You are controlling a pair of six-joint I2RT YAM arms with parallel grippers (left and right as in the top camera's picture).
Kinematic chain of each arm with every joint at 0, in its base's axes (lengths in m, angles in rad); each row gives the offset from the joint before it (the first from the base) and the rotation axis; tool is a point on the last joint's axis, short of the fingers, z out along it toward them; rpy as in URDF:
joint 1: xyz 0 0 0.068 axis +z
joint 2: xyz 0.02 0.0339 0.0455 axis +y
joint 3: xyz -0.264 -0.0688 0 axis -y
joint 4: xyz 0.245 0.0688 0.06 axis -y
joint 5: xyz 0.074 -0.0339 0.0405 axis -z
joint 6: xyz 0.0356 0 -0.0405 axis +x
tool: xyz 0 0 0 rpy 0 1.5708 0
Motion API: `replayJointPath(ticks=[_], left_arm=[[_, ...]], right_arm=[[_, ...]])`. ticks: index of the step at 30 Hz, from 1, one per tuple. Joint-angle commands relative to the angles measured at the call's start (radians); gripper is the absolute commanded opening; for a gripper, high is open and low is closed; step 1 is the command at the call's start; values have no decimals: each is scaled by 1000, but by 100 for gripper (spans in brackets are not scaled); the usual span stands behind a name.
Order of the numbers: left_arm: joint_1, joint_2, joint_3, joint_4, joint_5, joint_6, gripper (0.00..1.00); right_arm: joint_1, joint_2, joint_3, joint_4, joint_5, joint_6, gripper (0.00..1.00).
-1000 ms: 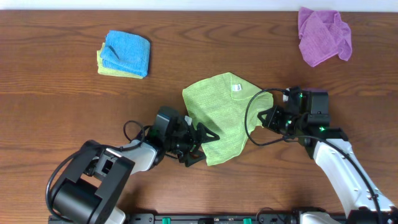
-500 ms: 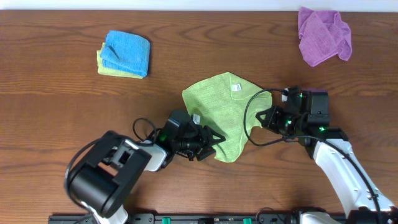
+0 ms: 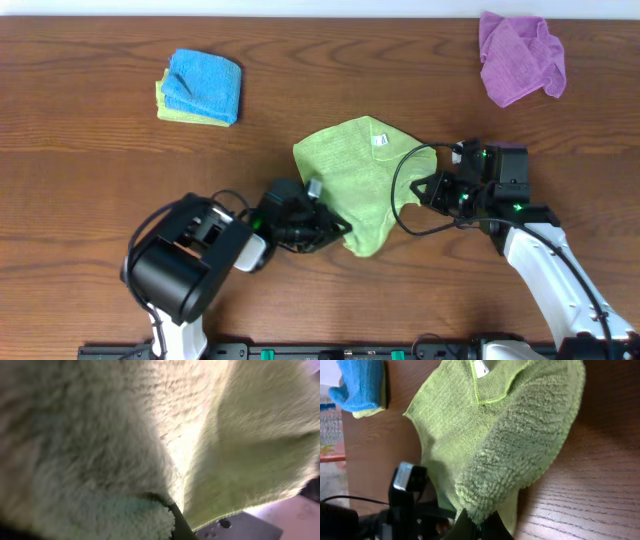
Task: Fold the cloth
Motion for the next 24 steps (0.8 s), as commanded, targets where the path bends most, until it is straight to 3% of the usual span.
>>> replayJointPath(ticks=[1,6,13,18,24], left_arm=[[143,32,-23,-26,77,6,6],[282,-13,51,-26,180,-40,6],[304,-26,325,-79,166,-114,6],[306,-26,529,-245,127,-40,6],[308,-26,697,-421,28,63,6]], right_arm=[[10,-10,9,5,-16,-15,1],[62,-10,9,146,14,-8,1],[105,-6,9,382,175,88,1],[105,35,55,457,235,98,1],[103,189,269,426,246,34,1]])
